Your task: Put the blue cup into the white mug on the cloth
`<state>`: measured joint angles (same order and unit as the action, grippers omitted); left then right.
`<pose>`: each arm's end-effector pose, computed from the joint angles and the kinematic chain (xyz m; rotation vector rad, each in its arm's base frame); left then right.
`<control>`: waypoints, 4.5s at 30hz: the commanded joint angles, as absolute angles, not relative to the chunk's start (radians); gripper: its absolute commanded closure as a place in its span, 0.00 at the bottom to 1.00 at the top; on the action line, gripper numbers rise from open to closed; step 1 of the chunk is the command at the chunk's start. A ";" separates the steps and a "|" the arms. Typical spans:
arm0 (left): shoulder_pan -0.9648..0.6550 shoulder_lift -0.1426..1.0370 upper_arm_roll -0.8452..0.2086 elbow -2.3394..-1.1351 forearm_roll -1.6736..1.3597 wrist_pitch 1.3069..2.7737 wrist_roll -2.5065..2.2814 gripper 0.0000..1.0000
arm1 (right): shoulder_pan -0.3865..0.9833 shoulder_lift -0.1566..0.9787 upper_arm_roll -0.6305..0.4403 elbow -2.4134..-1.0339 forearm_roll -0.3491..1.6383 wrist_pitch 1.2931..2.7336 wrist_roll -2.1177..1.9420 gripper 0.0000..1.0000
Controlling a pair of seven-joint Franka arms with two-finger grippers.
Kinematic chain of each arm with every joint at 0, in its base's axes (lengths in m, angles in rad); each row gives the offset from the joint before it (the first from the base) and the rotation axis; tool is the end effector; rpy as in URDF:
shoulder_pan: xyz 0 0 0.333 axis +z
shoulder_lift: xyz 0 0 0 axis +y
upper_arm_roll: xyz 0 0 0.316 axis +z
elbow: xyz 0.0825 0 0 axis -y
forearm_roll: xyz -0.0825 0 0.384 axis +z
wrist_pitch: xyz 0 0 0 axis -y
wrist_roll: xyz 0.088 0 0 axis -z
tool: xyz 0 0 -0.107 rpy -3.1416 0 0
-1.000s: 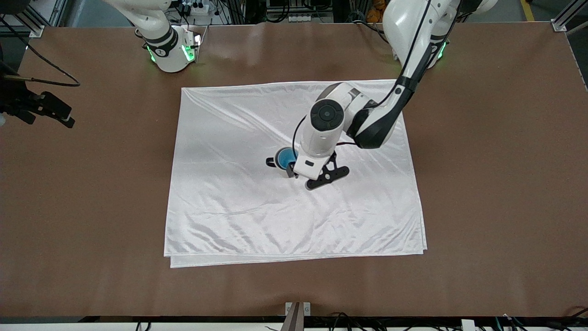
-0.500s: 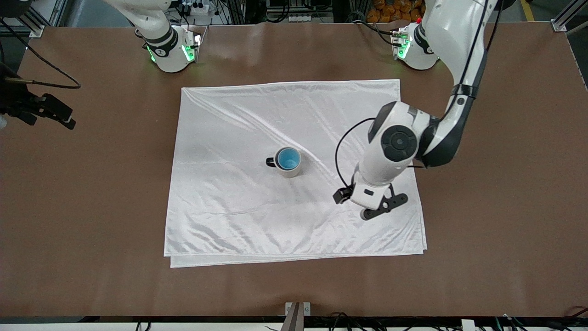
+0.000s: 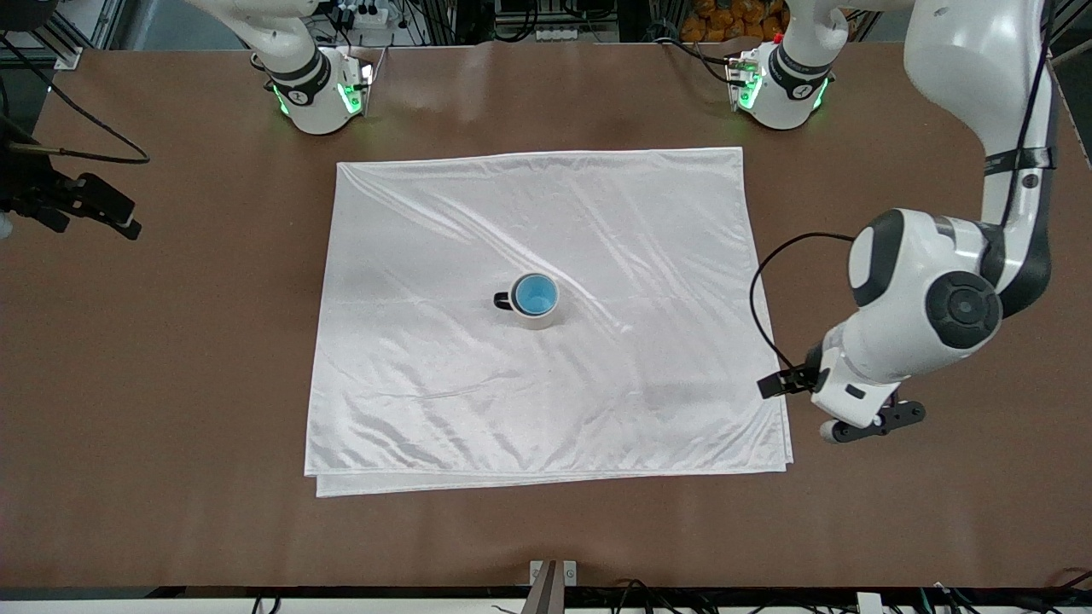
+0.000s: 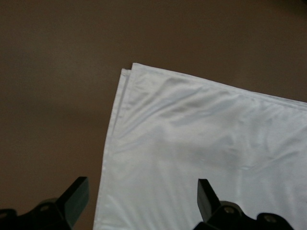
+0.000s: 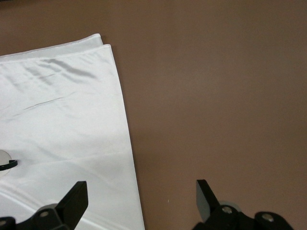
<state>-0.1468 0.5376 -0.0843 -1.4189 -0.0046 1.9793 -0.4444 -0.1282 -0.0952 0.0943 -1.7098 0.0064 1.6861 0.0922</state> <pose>0.6933 -0.1523 0.3903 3.0689 0.3505 0.0117 0.5347 -0.0152 0.6203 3.1328 -0.1988 0.1117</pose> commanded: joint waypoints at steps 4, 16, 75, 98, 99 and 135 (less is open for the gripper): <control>-0.071 0.491 -0.091 -1.436 -0.025 1.950 -0.307 0.00 | -0.083 -0.078 0.048 -1.680 0.014 1.666 0.109 0.00; -0.020 0.405 -0.084 -1.443 -0.023 1.888 -0.216 0.00 | -0.055 -0.043 0.022 -1.631 0.006 1.666 0.101 0.00; -0.003 -0.186 -0.032 -1.678 0.031 1.580 0.110 0.00 | -0.055 -0.012 0.012 -1.595 0.005 1.661 0.104 0.00; 0.000 -0.181 -0.031 -1.681 0.025 1.491 0.123 0.00 | -0.063 -0.009 0.011 -1.595 0.005 1.666 0.103 0.00; 0.000 -0.181 -0.031 -1.681 0.025 1.491 0.123 0.00 | -0.063 -0.009 0.012 -1.595 0.005 1.666 0.103 0.00; -0.003 -0.175 -0.031 -1.683 0.021 1.519 0.135 0.00 | -0.064 -0.006 0.011 -1.595 0.008 1.666 0.097 0.00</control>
